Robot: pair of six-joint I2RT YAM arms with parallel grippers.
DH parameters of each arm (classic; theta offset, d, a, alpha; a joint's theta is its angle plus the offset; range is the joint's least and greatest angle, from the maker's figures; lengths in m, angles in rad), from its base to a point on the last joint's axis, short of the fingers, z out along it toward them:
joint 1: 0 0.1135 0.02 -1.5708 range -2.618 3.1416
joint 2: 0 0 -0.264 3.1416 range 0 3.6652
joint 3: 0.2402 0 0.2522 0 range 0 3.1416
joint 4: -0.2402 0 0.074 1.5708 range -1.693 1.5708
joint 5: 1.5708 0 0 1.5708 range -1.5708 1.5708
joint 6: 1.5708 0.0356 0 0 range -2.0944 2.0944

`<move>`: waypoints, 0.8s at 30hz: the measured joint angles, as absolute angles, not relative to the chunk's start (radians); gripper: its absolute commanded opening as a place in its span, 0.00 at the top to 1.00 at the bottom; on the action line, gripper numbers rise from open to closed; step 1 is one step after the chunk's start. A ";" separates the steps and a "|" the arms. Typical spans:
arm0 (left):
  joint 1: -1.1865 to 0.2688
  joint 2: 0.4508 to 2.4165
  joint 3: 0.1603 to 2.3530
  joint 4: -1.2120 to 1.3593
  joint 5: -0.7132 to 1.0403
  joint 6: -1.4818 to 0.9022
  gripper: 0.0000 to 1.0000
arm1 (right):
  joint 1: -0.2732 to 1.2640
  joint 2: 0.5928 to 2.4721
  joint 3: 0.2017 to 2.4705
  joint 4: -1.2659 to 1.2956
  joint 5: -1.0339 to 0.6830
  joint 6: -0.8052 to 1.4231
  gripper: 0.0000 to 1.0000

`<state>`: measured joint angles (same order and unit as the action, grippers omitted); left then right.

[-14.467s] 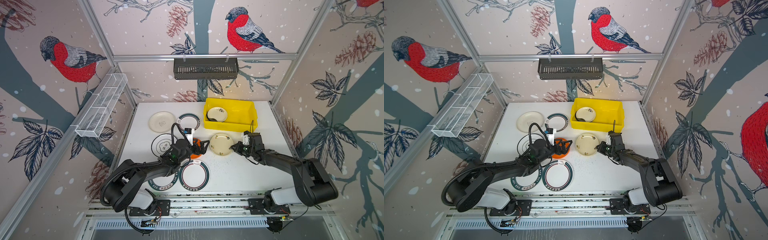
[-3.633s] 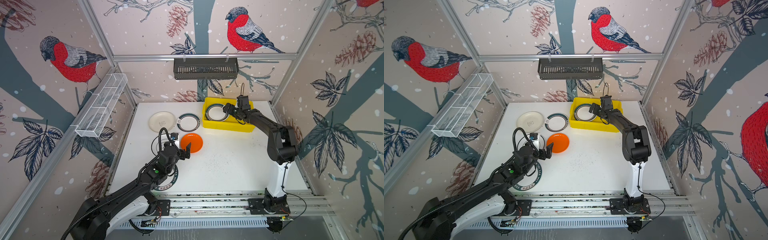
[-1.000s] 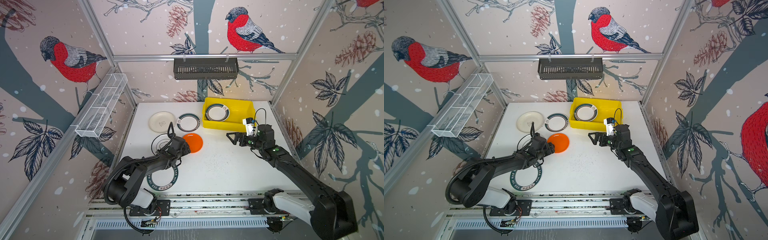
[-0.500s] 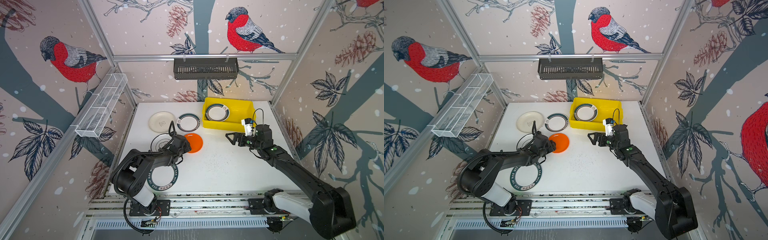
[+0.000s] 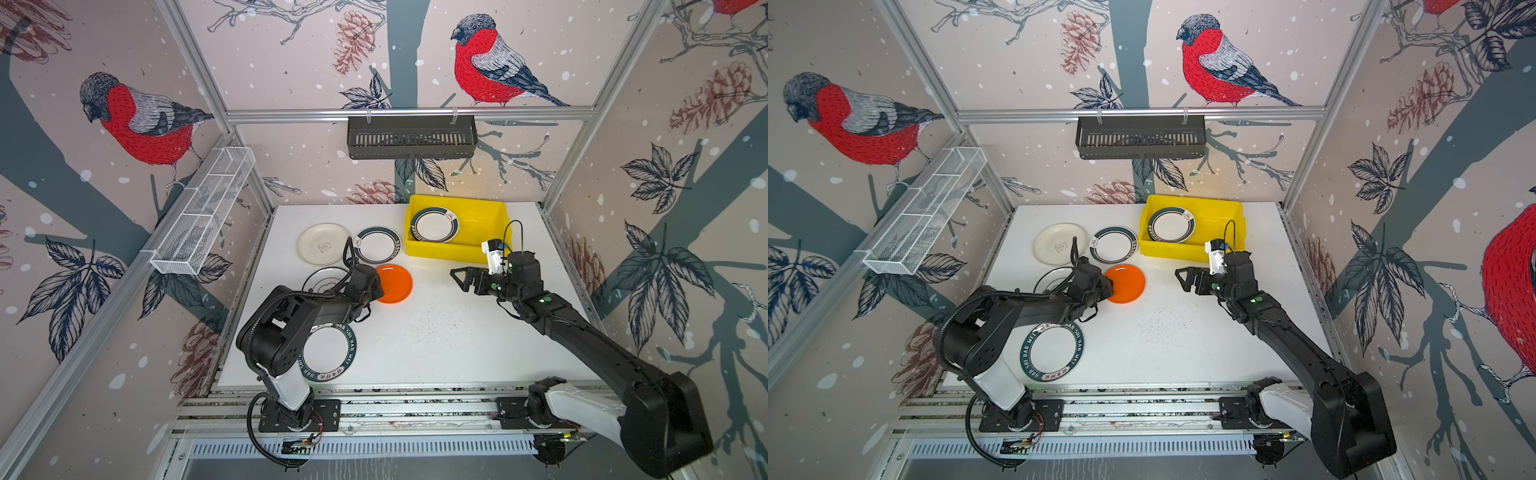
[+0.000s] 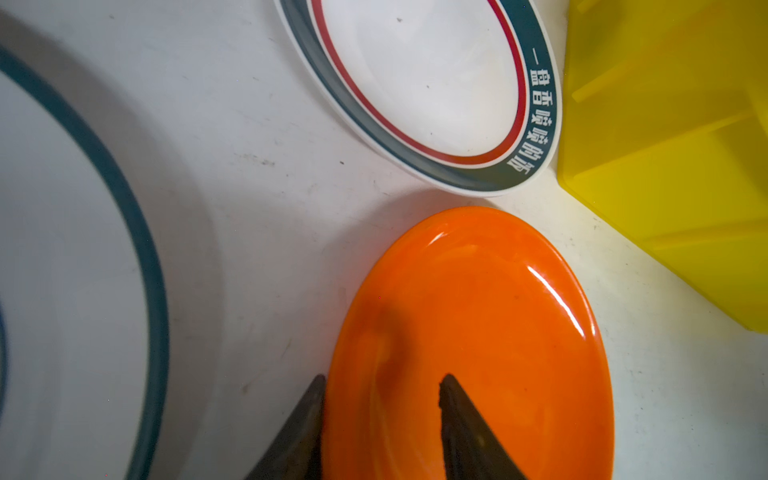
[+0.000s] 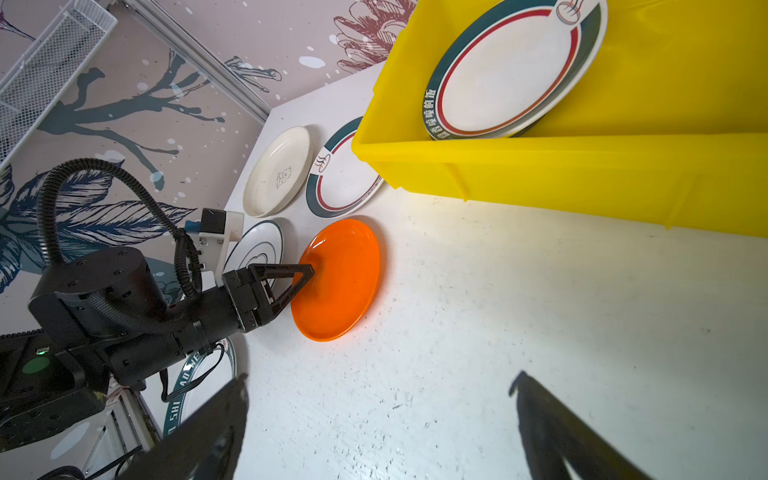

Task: Place the plates into the plastic bin on the countertop
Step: 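Close the left gripper on the orange plate's rim nearest the robot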

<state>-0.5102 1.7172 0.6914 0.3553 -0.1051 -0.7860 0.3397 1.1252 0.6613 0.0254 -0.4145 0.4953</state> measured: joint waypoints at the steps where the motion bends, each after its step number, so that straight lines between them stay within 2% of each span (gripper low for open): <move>1: -0.510 1.720 0.694 0.356 -0.105 -0.785 0.58 | 0.340 1.127 0.661 0.025 -0.413 0.498 0.00; 12: -0.509 1.738 0.699 0.374 -0.069 -0.758 0.73 | 0.345 1.143 0.659 0.024 -0.391 0.502 0.00; 19: -0.508 1.757 0.710 0.385 -0.027 -0.750 0.86 | 0.345 1.144 0.644 0.024 -0.362 0.506 0.00; 24: -0.508 1.777 0.720 0.408 0.000 -0.743 0.87 | 0.345 1.144 0.640 0.024 -0.355 0.521 0.00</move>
